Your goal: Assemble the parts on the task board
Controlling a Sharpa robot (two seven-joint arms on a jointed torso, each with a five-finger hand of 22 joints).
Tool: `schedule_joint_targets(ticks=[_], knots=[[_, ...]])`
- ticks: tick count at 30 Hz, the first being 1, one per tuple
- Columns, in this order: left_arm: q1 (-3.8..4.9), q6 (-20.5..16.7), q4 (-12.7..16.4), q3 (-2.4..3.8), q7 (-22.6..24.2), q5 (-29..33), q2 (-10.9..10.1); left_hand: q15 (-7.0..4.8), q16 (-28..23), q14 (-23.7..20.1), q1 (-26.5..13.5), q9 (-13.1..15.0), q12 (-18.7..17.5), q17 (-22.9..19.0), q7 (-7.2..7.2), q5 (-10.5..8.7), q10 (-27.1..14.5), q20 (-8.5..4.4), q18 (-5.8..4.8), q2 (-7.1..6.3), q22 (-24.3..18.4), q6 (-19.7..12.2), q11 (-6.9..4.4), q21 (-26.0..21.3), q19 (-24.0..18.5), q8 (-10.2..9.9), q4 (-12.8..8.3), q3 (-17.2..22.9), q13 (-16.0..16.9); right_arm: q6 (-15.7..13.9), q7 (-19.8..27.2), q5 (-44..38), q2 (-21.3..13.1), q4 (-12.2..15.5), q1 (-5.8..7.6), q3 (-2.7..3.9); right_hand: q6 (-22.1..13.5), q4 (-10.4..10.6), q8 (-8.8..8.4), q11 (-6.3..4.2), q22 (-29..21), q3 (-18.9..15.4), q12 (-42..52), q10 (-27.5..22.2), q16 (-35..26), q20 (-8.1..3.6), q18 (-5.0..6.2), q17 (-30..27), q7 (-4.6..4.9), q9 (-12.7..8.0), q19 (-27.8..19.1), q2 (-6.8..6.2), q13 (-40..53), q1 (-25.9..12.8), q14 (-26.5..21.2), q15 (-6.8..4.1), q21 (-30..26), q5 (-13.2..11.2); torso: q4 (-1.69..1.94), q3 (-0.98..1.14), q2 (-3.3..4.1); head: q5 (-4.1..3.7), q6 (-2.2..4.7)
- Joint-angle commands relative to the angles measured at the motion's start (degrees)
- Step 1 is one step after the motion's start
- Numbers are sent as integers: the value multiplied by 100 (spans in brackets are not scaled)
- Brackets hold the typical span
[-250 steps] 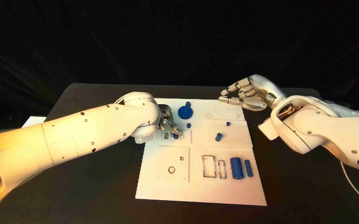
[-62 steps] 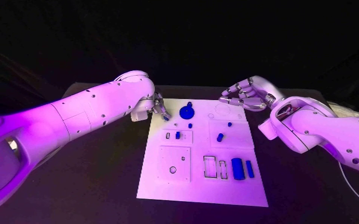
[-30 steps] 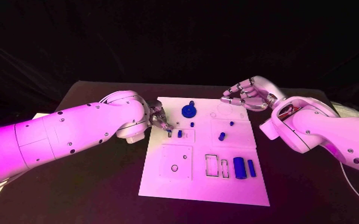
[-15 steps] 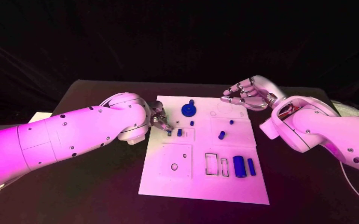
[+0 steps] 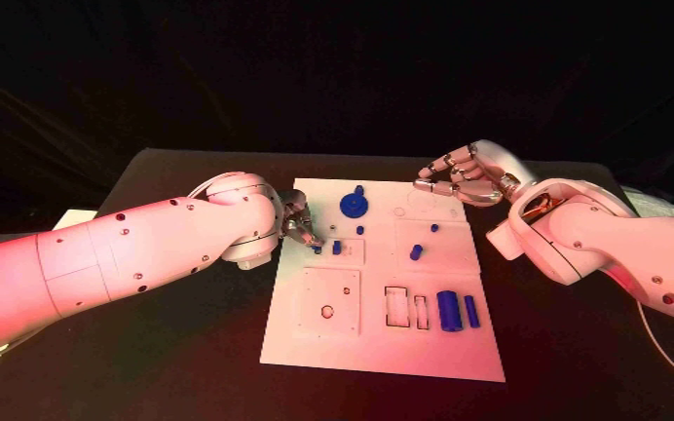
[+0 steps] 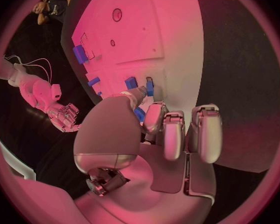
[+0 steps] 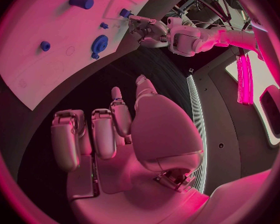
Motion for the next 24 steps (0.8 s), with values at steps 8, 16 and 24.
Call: schedule_joint_targets(ticks=[8,16,24], knots=[[-21,260,-55,1,9,-55,38,7,18,592,33,5,-16,1506,-77,27,11,-43,-19,-24,1342,33,-3,0,467,34,-552,588,-6,77,64,-3,8,2,-7,0,-45,-4,-22,-36,869,-31,-23,11,-40,-21,96,296,0,9,55,34,-73,-2,352,-10,-37,27,1,0,-4,-2,-17],[-35,338,-53,1,25,-55,42,8,18,592,23,5,-16,1506,-77,16,12,-43,-20,-33,1344,35,-2,2,468,37,-554,595,-8,81,67,2,8,2,-9,0,-45,-4,-22,-36,869,-31,-23,11,-40,-21,96,296,0,9,55,34,-73,-2,352,-10,-37,27,2,2,-1,-8,-25],[-37,447,-36,1,29,-55,34,9,18,592,19,5,-25,1506,-78,7,9,-43,-19,-44,1341,35,-2,-2,466,38,-560,601,-19,90,65,3,3,5,-10,0,-45,-4,-22,-36,869,-31,-23,11,-40,-21,96,296,0,9,55,34,-73,-2,352,-10,-37,27,3,3,-1,-11,-33]])
